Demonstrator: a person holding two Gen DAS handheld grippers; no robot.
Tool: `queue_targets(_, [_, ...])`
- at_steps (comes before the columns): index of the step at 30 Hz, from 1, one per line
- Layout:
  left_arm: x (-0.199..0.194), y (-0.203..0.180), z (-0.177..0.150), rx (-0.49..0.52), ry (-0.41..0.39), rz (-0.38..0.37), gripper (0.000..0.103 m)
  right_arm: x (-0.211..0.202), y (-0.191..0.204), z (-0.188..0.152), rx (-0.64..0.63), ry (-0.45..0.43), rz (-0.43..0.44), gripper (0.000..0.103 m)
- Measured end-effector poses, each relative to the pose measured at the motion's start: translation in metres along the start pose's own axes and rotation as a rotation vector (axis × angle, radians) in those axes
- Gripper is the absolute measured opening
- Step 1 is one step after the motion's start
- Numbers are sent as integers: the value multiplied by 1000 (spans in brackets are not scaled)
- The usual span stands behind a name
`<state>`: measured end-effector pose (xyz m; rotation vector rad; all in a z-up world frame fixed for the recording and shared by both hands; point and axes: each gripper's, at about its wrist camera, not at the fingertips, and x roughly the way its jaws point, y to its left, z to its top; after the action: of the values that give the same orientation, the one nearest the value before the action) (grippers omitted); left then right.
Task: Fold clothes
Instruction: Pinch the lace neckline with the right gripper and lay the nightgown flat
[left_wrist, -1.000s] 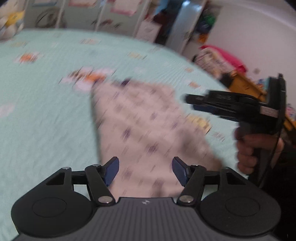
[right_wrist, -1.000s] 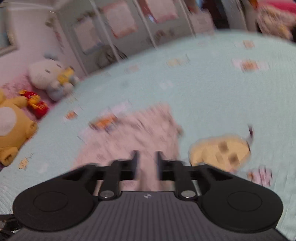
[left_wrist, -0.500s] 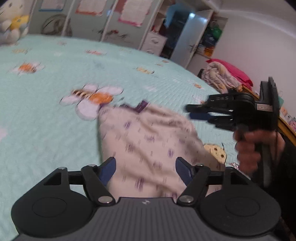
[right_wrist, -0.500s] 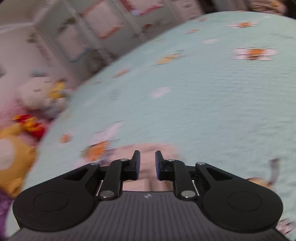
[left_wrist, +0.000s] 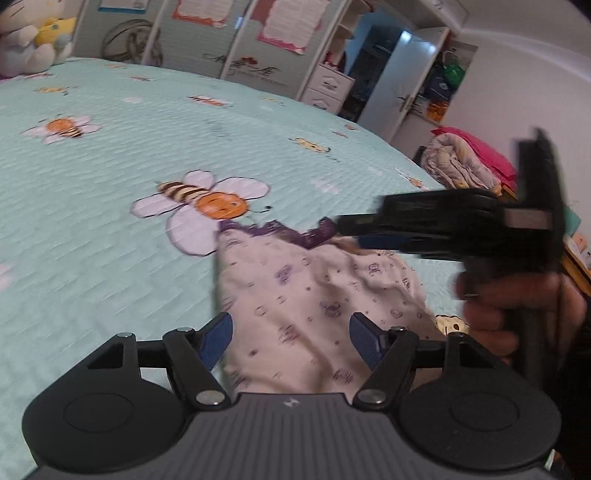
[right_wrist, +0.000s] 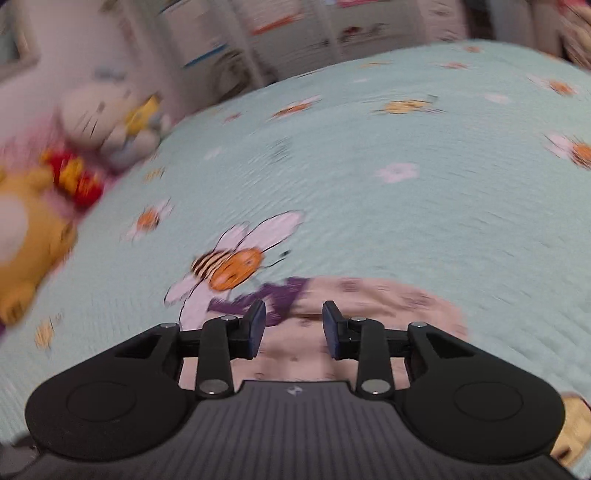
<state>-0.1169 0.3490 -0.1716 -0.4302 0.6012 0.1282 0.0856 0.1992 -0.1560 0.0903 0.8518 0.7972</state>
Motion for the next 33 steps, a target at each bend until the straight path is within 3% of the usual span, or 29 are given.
queue_targets(2, [14, -5, -1, 14, 32, 27, 69, 25, -1, 7, 14, 62, 22, 34])
queue_targets(4, [7, -2, -3, -14, 37, 26, 67, 49, -26, 22, 143, 68, -32, 32])
queue_targets(6, [-12, -2, -4, -11, -18, -16, 70, 46, -57, 32, 333, 13, 73, 34])
queue_targets(9, [-19, -8, 1, 32, -66, -45, 75, 15, -63, 24, 372, -59, 210, 37])
queue_targets(11, [-13, -14, 6, 56, -69, -73, 75, 13, -59, 13, 389, -32, 255, 45])
queue_targets(13, [7, -22, 12, 75, -45, -65, 75, 27, -59, 3, 441, 67, 248, 47])
queue_targets(16, [50, -17, 24, 71, 61, -35, 74, 42, -64, 5, 453, 64, 196, 41])
queue_targets(18, [60, -8, 28, 55, 90, 22, 64, 35, -70, 18, 455, -23, 120, 43])
queue_targets(19, [66, -3, 30, 47, 104, 50, 64, 31, -73, 24, 456, -65, 87, 43])
queue_targets(21, [56, 1, 34, 36, 59, 42, 70, 18, -71, 21, 450, -74, 202, 43])
queue_targets(25, [55, 2, 43, 40, 5, 61, 74, -1, -44, -7, 293, -19, 246, 44])
queue_targets(28, [64, 1, 46, 33, 54, 97, 68, 22, -54, 0, 334, 4, 170, 44])
queue_targets(30, [57, -1, 46, 36, 67, 101, 68, 37, -61, 5, 361, 17, 120, 38])
queue_targets(33, [31, -8, 43, 78, 36, 70, 71, 8, -57, 12, 370, -72, 169, 42])
